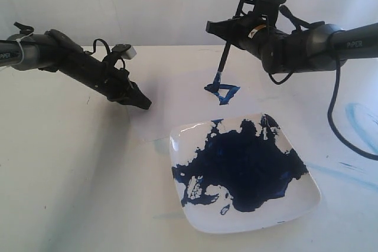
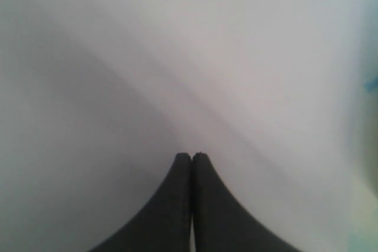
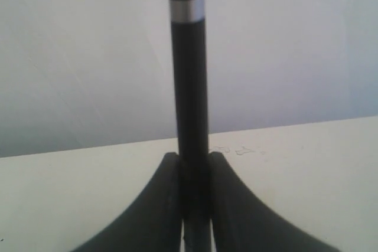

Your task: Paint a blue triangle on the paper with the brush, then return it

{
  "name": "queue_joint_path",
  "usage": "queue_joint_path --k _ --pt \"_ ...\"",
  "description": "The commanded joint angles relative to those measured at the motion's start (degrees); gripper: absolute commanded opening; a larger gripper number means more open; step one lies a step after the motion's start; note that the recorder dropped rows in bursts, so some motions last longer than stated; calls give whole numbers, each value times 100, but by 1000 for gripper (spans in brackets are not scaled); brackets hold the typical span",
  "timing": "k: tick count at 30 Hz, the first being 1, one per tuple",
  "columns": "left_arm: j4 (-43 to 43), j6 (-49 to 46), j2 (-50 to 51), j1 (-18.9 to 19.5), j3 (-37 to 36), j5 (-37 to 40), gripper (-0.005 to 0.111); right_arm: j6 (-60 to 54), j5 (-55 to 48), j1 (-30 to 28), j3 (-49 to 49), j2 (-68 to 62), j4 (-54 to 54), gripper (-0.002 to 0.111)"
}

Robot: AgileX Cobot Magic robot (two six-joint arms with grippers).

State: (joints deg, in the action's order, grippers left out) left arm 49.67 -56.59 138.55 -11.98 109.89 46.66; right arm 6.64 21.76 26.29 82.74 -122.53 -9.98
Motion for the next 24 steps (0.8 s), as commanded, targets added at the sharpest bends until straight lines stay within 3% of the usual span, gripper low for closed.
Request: queue_joint_path --k 1,24 --pt "150 -19 -14 -14 -19 78 0 -98 -200 -8 -14 76 34 0" --pt "147 -19 -14 -14 -19 89 0 -144 -360 -8 -14 177 -69 0"
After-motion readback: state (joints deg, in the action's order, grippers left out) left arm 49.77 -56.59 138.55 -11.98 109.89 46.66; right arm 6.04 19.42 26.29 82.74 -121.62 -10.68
